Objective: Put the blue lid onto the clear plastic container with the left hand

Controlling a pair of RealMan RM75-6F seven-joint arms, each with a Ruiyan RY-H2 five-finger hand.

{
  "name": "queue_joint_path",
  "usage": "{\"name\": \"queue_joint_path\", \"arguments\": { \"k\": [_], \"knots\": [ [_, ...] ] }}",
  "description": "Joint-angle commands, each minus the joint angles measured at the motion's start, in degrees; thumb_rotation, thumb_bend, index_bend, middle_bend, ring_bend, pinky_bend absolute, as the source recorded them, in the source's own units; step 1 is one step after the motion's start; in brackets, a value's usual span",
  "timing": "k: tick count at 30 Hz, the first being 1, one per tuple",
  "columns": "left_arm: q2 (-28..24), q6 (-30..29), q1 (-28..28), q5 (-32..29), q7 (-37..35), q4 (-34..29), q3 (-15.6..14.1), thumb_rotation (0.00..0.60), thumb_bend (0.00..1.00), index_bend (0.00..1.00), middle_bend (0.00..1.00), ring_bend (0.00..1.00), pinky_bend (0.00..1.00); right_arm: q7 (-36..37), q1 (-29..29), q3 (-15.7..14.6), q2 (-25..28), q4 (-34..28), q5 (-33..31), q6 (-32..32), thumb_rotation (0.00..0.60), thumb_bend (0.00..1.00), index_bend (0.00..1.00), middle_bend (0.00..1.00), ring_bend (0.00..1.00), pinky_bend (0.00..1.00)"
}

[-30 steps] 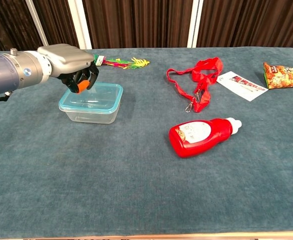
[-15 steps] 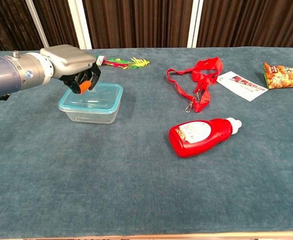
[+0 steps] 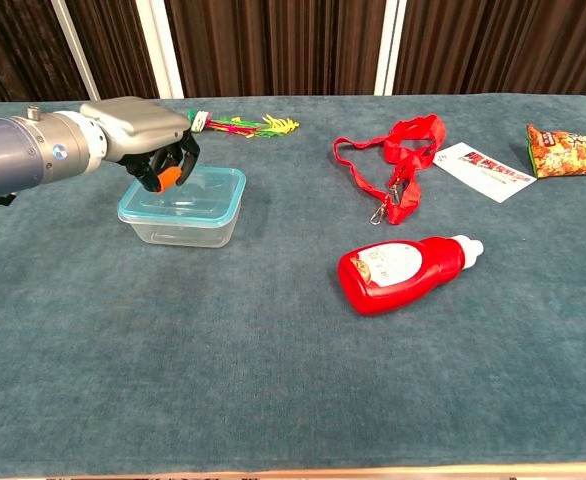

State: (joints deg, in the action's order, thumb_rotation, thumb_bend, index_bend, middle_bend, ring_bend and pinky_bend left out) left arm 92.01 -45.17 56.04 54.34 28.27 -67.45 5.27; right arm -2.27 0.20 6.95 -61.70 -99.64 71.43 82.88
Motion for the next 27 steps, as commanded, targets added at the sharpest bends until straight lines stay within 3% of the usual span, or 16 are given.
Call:
{"name": "queue_joint_path", "arguments": {
  "k": [1,9,27],
  "knots": [
    [0.14,0.83,-0.06,0.04,-1.05,0.37,0.38,0.6,0.58,0.72,0.67,0.48,0.52,-0.06,-0.01,-0.02,0.01,-0.04,-0.01,-0.03,0.6,0.39,0.06,0.04,0.03,0.0],
    [-0.04,3.56,-0.05,0.33,-5.33,1.26,1.92,0.6,0.58,0.72,0.67,0.48,0.52,-0.23,0.04,0.01,-0.13,0.12,-0.03,0.16,0.6,0.39,0.06,0.04,0.03,0.0],
    [-0.01,5.2,-0.06,2.77,-8.56,3.55,2.47,0.6,0.58,0.72,0.68,0.48,0.52,-0.91,0.13,0.26,-0.45,0.16,-0.46,0.58,0.6,0.39,0.06,0.04,0.03,0.0]
  ]
}}
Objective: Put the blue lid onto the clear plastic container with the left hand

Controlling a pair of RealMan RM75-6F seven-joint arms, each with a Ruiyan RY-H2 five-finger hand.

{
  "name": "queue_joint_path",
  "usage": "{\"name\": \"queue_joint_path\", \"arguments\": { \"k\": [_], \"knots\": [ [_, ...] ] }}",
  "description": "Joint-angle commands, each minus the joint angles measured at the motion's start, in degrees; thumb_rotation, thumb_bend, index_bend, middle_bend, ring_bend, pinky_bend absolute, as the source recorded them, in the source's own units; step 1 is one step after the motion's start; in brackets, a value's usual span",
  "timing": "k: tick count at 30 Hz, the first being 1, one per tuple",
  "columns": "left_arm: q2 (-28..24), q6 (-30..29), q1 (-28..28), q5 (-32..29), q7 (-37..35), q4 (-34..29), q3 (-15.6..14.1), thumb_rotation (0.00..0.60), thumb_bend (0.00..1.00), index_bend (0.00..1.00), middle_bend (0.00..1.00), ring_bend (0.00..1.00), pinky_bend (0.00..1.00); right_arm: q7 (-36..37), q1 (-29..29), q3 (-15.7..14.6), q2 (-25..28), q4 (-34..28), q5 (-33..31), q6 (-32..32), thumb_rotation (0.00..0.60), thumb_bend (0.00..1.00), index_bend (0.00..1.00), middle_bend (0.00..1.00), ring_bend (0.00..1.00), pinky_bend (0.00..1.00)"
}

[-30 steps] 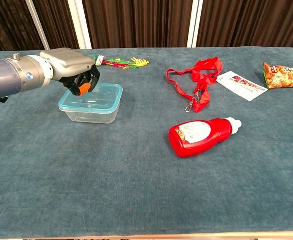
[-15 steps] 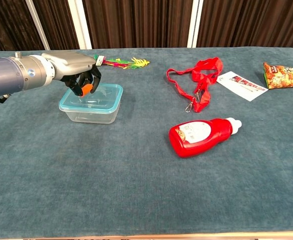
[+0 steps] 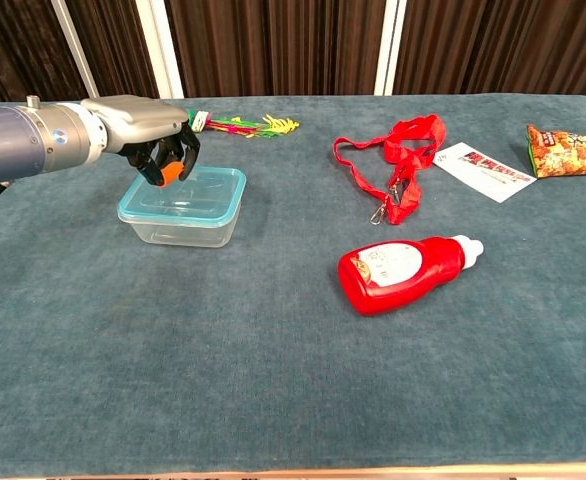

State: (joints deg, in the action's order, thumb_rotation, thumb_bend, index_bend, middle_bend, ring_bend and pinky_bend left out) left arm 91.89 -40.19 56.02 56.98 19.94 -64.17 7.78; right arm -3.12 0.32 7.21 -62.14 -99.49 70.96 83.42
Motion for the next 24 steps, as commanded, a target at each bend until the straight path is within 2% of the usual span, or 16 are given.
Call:
{"name": "queue_joint_path", "arguments": {
  "k": [1,24],
  "knots": [
    [0.16,0.37,-0.06,0.16,-0.32,0.42,-0.09,0.6,0.58,0.72,0.68,0.48,0.52,-0.07,0.01,0.02,-0.02,-0.01,-0.04,0.03,0.6,0.39,0.06,0.04,0.03,0.0],
    [1.78,1.56,-0.56,2.19,-2.84,2.81,-0.22,0.6,0.58,0.73,0.68,0.48,0.52,-0.12,0.09,0.13,0.01,-0.08,-0.18,0.12,0.6,0.39,0.06,0.04,0.03,0.0]
  ]
}}
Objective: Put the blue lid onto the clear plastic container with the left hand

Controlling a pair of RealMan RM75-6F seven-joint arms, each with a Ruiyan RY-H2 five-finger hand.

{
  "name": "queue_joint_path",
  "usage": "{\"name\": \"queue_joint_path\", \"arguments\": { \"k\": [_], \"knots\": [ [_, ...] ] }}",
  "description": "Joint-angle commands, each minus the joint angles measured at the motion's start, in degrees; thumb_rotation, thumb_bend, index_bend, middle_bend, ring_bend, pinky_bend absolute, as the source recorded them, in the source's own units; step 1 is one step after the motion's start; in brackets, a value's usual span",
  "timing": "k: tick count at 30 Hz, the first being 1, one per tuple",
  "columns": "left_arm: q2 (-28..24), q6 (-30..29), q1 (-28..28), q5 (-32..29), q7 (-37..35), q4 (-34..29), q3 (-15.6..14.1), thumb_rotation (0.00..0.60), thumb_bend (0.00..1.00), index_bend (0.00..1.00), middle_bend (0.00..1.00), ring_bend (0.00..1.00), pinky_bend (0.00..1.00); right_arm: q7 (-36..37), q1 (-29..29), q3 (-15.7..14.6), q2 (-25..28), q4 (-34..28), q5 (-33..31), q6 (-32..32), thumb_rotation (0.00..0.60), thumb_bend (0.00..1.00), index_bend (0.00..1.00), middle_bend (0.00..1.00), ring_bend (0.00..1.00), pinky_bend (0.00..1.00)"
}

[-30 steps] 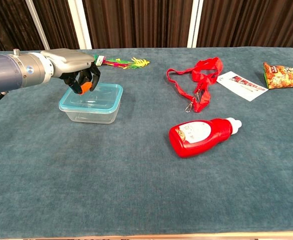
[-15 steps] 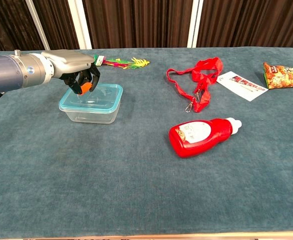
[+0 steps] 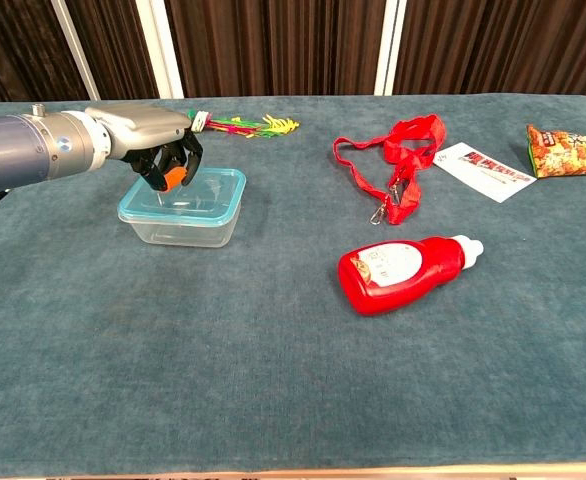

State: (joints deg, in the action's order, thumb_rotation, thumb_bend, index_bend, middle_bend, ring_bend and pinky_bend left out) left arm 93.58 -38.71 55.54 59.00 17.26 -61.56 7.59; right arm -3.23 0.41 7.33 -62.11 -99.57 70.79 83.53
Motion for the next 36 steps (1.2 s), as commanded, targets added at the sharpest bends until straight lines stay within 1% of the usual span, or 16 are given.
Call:
{"name": "queue_joint_path", "arguments": {
  "k": [1,5,9,16,19,22,24,26,31,36],
  "knots": [
    [0.11,0.09,-0.1,0.29,-0.2,0.26,-0.07,0.6,0.58,0.73,0.68,0.48,0.52,-0.01,0.0,0.03,-0.03,0.01,0.01,0.04,0.6,0.39,0.06,0.04,0.03,0.0],
    [0.0,-0.26,-0.23,1.12,-0.1,0.18,-0.29,0.6,0.58,0.73,0.68,0.48,0.52,-0.06,-0.02,0.01,-0.06,0.02,0.03,0.0,0.6,0.39,0.06,0.04,0.03,0.0],
    [-0.97,-2.28,-0.33,2.28,0.62,-1.58,0.11,0.6,0.58,0.73,0.68,0.48,0.52,-0.07,0.0,-0.01,-0.04,-0.01,0.04,0.0,0.6,0.39,0.06,0.04,0.03,0.0],
    [-4.99,-6.47,-0.83,2.44,3.51,-8.97,1.49,0.6,0.58,0.73,0.69,0.49,0.52,-0.1,-0.01,0.0,-0.07,-0.03,-0.02,-0.05,0.6,0.39,0.06,0.04,0.03,0.0],
    [-7.25,-7.51,-1.27,-0.58,7.86,-13.35,1.33,0.6,0.58,0.73,0.69,0.49,0.53,-0.17,-0.01,0.01,-0.13,0.01,-0.01,0.0,0.6,0.39,0.06,0.04,0.03,0.0],
    [-9.16,-10.59,-2.1,-4.72,13.41,-19.1,0.96,0.6,0.57,0.73,0.7,0.5,0.53,-0.24,0.03,0.04,-0.09,-0.06,-0.08,0.06,0.6,0.39,0.06,0.04,0.03,0.0],
    [-10.19,-12.1,-2.81,-7.37,15.47,-22.62,0.64,0.6,0.57,0.73,0.7,0.5,0.53,-0.18,0.03,0.13,-0.12,-0.07,-0.22,0.08,0.6,0.39,0.06,0.04,0.03,0.0],
    [-10.64,-13.2,-3.37,-9.28,16.34,-24.74,0.49,0.6,0.57,0.73,0.7,0.5,0.54,-0.17,0.02,0.16,-0.11,-0.09,-0.3,0.03,0.6,0.39,0.06,0.04,0.03,0.0],
    [-11.12,-14.79,-4.48,-14.4,18.38,-28.02,-0.62,0.6,0.57,0.73,0.7,0.51,0.55,-0.27,0.05,0.13,-0.17,-0.07,-0.16,0.17,0.6,0.39,0.06,0.04,0.03,0.0],
    [-11.32,-15.56,-5.03,-16.63,19.38,-29.14,-1.75,0.6,0.57,0.73,0.7,0.51,0.55,-0.19,0.09,0.22,-0.18,-0.16,-0.4,0.17,0.6,0.39,0.06,0.04,0.03,0.0]
  ]
}}
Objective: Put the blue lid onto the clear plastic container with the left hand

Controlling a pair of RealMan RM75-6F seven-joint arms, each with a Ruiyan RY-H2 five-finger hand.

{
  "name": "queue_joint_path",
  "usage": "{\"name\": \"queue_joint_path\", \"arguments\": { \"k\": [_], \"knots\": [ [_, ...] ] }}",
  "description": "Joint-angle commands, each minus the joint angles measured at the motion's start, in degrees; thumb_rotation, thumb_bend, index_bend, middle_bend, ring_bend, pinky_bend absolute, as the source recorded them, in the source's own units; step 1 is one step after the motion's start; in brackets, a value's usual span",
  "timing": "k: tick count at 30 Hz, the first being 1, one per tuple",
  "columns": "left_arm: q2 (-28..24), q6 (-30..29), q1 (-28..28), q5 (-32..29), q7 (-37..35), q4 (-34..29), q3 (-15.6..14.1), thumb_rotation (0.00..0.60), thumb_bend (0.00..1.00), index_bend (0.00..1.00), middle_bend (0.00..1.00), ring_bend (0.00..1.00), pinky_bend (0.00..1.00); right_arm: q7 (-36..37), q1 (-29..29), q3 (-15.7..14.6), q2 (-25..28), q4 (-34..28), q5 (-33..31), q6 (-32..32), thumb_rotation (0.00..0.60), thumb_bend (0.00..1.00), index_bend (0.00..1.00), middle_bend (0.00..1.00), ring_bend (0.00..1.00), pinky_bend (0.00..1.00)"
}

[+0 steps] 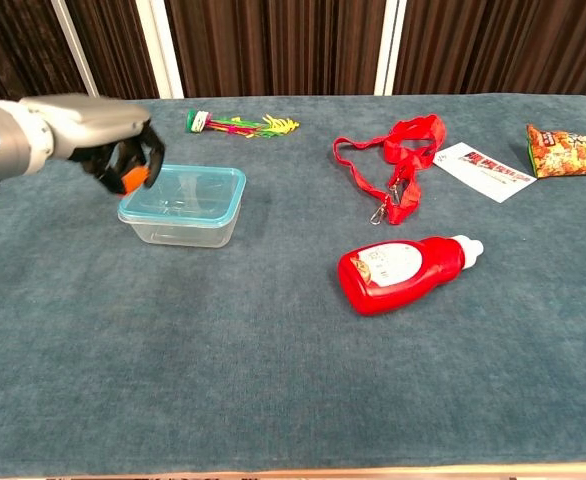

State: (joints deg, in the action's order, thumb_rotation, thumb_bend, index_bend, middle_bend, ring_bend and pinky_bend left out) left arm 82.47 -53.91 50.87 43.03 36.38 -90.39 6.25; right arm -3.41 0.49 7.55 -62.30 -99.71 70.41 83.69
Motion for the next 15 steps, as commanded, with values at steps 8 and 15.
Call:
{"name": "queue_joint_path", "arguments": {
  "k": [8,15],
  "knots": [
    [0.14,0.91,-0.57,-1.06,-1.09,0.24,-1.08,0.6,0.57,0.73,0.7,0.51,0.55,-0.08,0.0,0.07,0.0,-0.04,-0.17,-0.02,0.6,0.39,0.06,0.04,0.03,0.0],
    [1.56,1.77,-0.58,0.01,-2.81,1.52,-1.17,0.6,0.57,0.73,0.7,0.51,0.54,0.05,0.03,0.08,0.07,-0.05,-0.12,-0.01,0.6,0.39,0.06,0.04,0.03,0.0]
  ]
}}
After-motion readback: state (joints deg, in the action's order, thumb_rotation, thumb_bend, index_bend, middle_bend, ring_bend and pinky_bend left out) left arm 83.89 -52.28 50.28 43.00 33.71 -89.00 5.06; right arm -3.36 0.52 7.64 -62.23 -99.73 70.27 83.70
